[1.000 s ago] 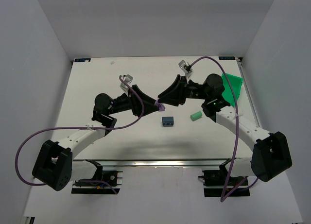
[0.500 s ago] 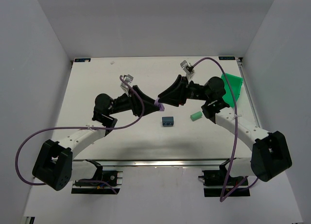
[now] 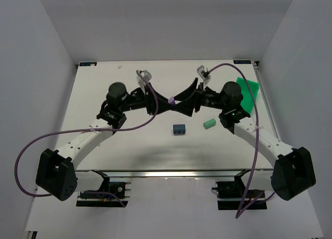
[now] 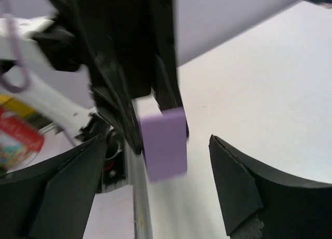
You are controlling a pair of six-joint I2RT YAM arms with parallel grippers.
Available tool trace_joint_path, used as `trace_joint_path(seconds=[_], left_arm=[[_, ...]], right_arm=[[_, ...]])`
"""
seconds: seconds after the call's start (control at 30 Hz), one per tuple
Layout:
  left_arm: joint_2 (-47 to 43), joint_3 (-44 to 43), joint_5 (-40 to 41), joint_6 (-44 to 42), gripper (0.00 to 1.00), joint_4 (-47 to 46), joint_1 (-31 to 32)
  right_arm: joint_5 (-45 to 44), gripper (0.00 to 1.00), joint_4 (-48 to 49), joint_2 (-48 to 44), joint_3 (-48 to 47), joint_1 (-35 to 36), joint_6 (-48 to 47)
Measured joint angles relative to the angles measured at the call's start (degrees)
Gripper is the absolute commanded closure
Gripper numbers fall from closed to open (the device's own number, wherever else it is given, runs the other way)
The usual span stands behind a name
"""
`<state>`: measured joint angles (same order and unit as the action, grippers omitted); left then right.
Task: Build the wood block tower
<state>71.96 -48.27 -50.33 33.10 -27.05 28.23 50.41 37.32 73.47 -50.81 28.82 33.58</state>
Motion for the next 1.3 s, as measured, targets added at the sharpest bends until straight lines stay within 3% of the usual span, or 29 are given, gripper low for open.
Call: trace_joint_path(seconds=[0.13,0.37,0.53,0.67,0.77,0.9,1.3], left_arm=[[2.49,-13.97,6.29,-16.04,1.0,20.44,0.31],[11.39,-27.91,16.83,-39.26,1.0,44.7,0.42],[25.9,-43.12,25.94,-51.93,1.0,59.49,0.96],[36.79,-56.22,37.7,-57.22,1.0,68.52,1.22],[38.45,-55.01,46.01,-58.88,1.0,72.43,1.05],[39.26,-50.27,49.72,-60.17,1.0,75.41,0.35],[50.75,-48.28,49.48,-59.8,1.0,77.42,1.05]], right_arm=[[-10.88,0.11,-14.97,-4.7,-1.95,-1.84,-6.34],[-43.06,0.11,-35.65,-15.13,-7.52,-4.39,-15.82],[-59.69,0.11,-45.77,-13.73,-12.59,-5.51,-20.11],[-66.51,0.11,-51.54,-9.97,-12.92,-6.34,-22.49],[-69.2,0.11,-54.14,-8.31,-12.39,-6.8,-23.98],[-71.14,0.11,-55.71,-7.93,-12.35,-7.45,-25.59],[-71.45,0.11,-55.58,-7.96,-11.39,-9.16,-27.5]])
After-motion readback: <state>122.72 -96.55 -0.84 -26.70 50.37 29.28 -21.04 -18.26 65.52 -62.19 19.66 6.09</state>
